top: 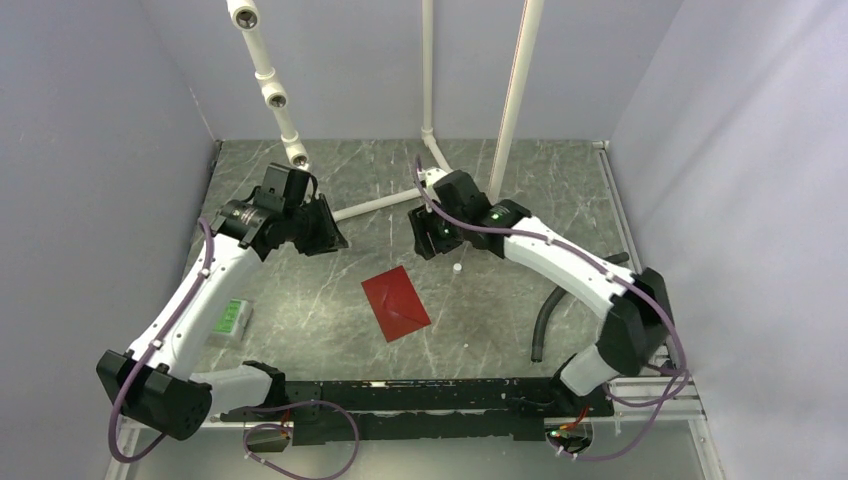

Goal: Place the letter into the envelope and seal it

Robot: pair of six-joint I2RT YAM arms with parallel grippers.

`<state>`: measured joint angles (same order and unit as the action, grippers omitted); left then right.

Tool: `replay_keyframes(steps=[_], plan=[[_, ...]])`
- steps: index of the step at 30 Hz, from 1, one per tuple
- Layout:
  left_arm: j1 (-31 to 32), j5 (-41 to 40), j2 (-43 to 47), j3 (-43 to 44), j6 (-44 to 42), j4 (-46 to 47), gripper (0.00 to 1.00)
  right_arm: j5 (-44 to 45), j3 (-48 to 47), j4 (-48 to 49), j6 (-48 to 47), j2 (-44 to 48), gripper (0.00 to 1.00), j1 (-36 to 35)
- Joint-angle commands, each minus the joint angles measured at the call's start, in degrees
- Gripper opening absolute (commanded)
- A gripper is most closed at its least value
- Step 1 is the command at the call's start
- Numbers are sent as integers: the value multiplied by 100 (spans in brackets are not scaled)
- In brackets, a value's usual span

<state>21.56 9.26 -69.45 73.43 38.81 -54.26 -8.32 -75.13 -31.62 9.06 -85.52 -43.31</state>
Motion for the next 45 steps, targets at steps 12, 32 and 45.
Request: replay_keyframes(steps=[12,32,45], plan=[[6,-308,294,125,15,78,2,2119,-30,-629,1292,-1993,47,516],[6,-18,241,59,117,222,3,1515,-15,-429,1078,-2382,30,891],[6,85,283,5,189,319,2,1374,-344,-965,998,-2557,34,933]])
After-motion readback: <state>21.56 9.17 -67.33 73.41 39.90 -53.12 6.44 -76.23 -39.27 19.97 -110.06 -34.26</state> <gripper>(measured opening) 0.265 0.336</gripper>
